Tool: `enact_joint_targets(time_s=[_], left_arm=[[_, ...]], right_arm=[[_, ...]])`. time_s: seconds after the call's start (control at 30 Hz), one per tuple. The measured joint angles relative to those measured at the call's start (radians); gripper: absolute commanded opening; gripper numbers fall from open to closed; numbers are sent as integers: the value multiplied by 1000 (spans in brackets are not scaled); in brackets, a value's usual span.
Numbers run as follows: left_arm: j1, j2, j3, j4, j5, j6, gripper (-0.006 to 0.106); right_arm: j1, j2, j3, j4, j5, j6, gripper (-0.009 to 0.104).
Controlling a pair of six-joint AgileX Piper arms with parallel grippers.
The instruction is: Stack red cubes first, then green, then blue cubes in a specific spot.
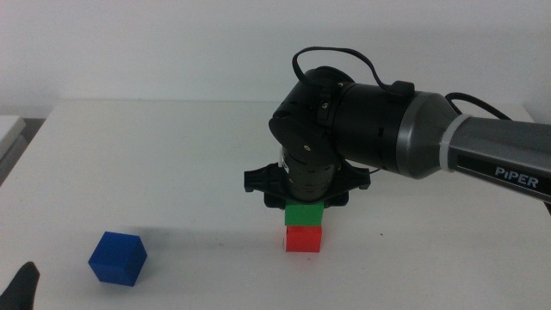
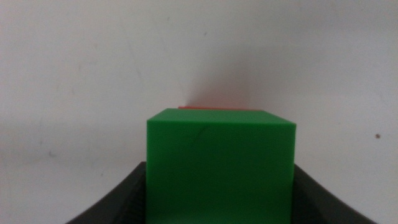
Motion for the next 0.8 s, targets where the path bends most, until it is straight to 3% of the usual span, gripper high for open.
enact_joint_targets(time_s=[0.2,0.7,0.77,0.8], left_arm=[[0,0,0,0,0,0,94],[0,0,0,0,0,0,94],[0,0,0,0,0,0,94],[0,0,0,0,0,0,94]], right_arm=[[0,7,0,-30,-7,30,0],[0,34,25,-30,-45,35,-1],[0,34,25,-32,-46,35,13],[0,36,25,-32,-46,37,65]])
